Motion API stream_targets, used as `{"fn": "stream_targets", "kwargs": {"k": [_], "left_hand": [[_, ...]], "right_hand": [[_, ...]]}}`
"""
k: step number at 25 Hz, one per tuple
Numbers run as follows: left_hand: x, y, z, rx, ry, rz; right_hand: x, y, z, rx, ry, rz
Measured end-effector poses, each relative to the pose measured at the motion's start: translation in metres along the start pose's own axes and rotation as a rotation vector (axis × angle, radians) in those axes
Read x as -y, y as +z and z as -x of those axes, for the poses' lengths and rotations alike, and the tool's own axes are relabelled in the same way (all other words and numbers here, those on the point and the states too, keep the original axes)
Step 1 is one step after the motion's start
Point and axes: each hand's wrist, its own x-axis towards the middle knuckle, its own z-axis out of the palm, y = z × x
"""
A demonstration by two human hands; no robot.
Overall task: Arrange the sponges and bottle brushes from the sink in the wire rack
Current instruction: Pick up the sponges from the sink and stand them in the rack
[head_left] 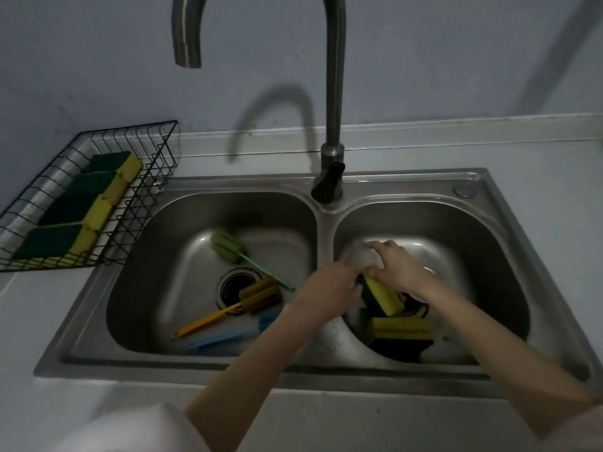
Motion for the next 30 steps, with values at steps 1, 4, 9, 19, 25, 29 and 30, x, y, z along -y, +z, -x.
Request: {"fn": "stream_targets", "kwargs": {"k": [1,4,9,19,25,29,30], "left_hand": [[-0.004,0.009,-0.006,0.049,0.025,-0.034],[-0.010,0.033,-0.020,0.135,0.067,-0.162],[-0.010,0.063,-0.039,0.281,0.061,-0.288],[-0.014,0.077,-0.044,0.314,0.103,-0.298],[-0.021,0.083,-0.037,0.284,0.157,-0.357],[-0.021,0.070,-0.039,0.237,0.143,-0.309],[-0.021,0.065,-0.038,0.208,0.145,-0.302]], "right_hand": [[-0.006,0.004,-0.004,0.038,0.026,0.005],[-0.018,0.015,-0.012,0.129,0.082,0.042],[-0.025,0.025,-0.021,0.185,0.118,-0.013],[-0.027,0.034,-0.035,0.166,0.157,-0.051],[-0.035,0.028,-0.029,0.094,0.185,-0.100],[-0.037,0.018,-0.025,0.011,0.195,-0.176],[-0.035,0.014,-0.024,-0.026,0.199,-0.209]]}}
